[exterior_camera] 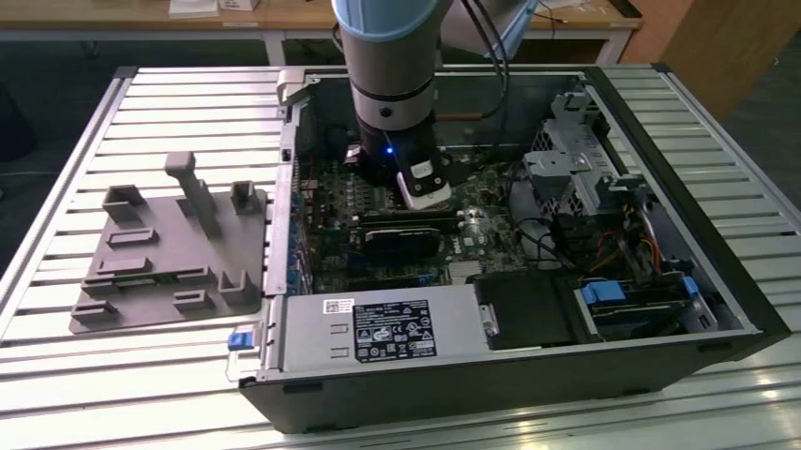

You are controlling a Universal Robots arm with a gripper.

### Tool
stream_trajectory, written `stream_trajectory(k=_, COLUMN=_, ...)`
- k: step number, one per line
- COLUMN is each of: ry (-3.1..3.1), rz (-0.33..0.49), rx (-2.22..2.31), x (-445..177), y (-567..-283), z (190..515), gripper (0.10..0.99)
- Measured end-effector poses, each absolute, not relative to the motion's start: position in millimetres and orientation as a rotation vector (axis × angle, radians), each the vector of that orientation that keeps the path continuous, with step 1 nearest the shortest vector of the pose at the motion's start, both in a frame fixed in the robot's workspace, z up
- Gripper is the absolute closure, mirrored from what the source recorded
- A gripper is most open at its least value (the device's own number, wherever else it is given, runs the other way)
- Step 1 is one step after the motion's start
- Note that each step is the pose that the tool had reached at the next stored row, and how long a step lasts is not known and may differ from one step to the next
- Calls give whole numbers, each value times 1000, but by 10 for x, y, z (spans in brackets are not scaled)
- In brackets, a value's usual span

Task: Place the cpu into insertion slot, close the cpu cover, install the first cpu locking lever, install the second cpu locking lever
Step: 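Install the second cpu locking lever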

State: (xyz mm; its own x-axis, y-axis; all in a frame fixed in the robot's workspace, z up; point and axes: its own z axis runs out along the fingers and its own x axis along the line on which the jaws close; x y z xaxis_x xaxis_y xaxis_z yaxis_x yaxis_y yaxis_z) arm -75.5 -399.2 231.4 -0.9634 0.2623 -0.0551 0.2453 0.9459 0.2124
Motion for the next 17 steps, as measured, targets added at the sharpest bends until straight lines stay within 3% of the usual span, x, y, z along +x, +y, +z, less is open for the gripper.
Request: stream_trajectory(k=17, ry=3016, rz=358, rx=396, x=-930, y=-3993, z=2070, gripper=984)
